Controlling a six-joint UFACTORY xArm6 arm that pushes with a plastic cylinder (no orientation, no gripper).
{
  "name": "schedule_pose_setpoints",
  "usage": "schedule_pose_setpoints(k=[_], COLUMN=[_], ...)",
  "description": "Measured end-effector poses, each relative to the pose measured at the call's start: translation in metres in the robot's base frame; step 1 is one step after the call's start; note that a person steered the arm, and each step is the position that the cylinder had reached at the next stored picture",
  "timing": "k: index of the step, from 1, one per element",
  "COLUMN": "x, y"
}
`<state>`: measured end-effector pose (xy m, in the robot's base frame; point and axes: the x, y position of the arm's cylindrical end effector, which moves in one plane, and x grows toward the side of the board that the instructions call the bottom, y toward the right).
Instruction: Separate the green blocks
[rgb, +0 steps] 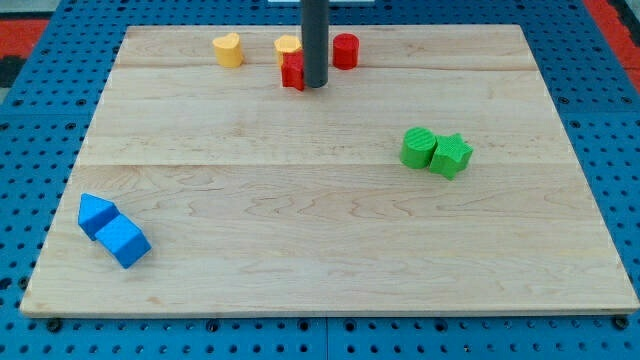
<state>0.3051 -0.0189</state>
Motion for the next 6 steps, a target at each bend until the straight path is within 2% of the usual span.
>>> schedule_pose_setpoints(k=[1, 2, 3, 4, 5, 6], x=[0.012, 0.043, 0.052, 0.08, 0.153, 0.145], y=[-0.012, 0.024, 0.128, 0.233, 0.218, 0.135])
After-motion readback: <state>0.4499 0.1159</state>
